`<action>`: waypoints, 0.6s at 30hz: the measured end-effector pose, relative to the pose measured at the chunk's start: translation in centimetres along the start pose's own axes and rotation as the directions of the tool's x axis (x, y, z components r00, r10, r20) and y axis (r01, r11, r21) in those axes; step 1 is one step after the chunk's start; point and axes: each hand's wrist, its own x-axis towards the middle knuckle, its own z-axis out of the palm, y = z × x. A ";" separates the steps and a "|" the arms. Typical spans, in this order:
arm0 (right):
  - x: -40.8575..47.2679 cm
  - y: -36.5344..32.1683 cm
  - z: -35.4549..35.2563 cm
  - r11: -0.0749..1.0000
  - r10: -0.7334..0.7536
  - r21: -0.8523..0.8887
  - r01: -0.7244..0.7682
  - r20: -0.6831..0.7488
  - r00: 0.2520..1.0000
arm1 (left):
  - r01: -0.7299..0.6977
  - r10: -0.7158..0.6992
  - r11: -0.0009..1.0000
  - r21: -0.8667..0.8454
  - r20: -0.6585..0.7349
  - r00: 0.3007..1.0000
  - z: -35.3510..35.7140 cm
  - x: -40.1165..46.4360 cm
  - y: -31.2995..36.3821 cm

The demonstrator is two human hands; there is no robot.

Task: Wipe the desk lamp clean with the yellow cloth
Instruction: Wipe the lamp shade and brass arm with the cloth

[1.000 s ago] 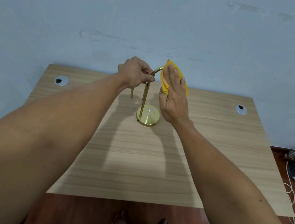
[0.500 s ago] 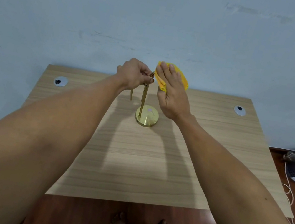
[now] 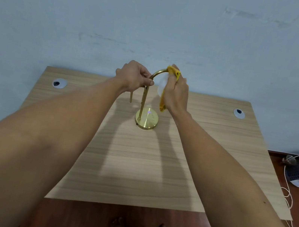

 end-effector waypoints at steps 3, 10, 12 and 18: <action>0.8 -1.1 -0.8 0.983 0.182 0.037 -0.182 0.004 0.983 | 0.029 -0.030 0.999 -0.042 -0.039 0.999 0.3 -0.2 0.0; -0.7 1.6 0.0 0.855 -0.420 -0.182 0.485 0.304 0.855 | 0.044 -0.048 0.994 -0.104 -0.032 0.998 0.6 -0.5 -0.1; -0.8 0.7 -0.1 0.944 -0.304 -0.088 0.317 0.138 0.943 | 0.060 -0.063 0.986 -0.155 -0.014 0.998 0.6 -0.3 -0.2; -1.0 -0.9 -1.2 0.980 -0.168 -0.090 0.175 0.081 0.982 | 0.052 -0.045 0.982 -0.180 0.040 0.998 0.4 0.0 -0.7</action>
